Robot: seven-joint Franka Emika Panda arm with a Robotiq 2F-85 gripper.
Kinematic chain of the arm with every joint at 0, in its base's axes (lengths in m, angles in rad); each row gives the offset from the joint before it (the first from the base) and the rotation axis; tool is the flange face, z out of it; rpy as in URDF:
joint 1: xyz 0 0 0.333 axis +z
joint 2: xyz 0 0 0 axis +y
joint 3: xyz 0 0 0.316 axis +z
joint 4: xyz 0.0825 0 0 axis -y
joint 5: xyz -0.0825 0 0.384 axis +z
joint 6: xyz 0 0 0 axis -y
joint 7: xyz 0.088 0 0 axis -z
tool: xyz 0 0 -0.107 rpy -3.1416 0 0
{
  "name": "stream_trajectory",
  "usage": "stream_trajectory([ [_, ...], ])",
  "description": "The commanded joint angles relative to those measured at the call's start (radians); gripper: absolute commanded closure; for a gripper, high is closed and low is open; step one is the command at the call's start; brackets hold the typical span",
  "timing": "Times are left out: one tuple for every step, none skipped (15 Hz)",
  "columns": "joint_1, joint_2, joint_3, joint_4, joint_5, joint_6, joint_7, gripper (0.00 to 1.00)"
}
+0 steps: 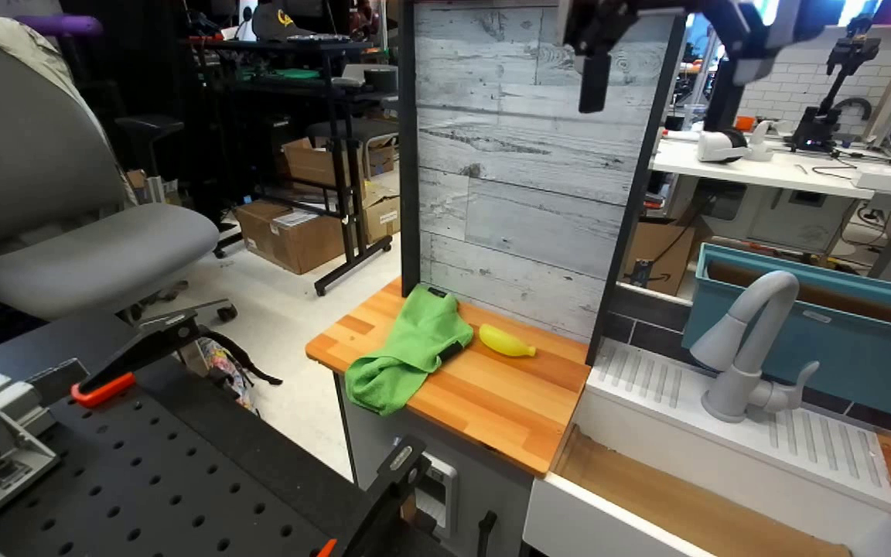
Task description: Push the grey tap to the left
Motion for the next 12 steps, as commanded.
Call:
stream_trajectory([
  [-0.033,0.163,-0.012,0.170,0.046,-0.039,-0.052,0.00],
  [-0.043,0.198,-0.013,0.202,0.051,-0.042,-0.057,0.00],
  [-0.057,0.237,-0.014,0.240,0.057,-0.050,-0.067,0.00],
  [-0.070,0.270,-0.012,0.273,0.063,-0.055,-0.074,0.00],
  [-0.083,0.306,-0.011,0.306,0.069,-0.062,-0.083,0.00],
  [-0.096,0.341,-0.009,0.340,0.072,-0.067,-0.093,0.00],
  [-0.107,0.372,-0.007,0.368,0.075,-0.070,-0.098,0.00],
  [-0.118,0.405,-0.003,0.401,0.081,-0.079,-0.102,0.00],
  [-0.129,0.438,0.003,0.434,0.092,-0.085,-0.111,0.00],
  [-0.137,0.468,0.006,0.463,0.101,-0.090,-0.112,0.00],
  [-0.145,0.500,0.011,0.498,0.111,-0.099,-0.112,0.00],
  [-0.149,0.528,0.013,0.526,0.122,-0.096,-0.103,0.00],
])
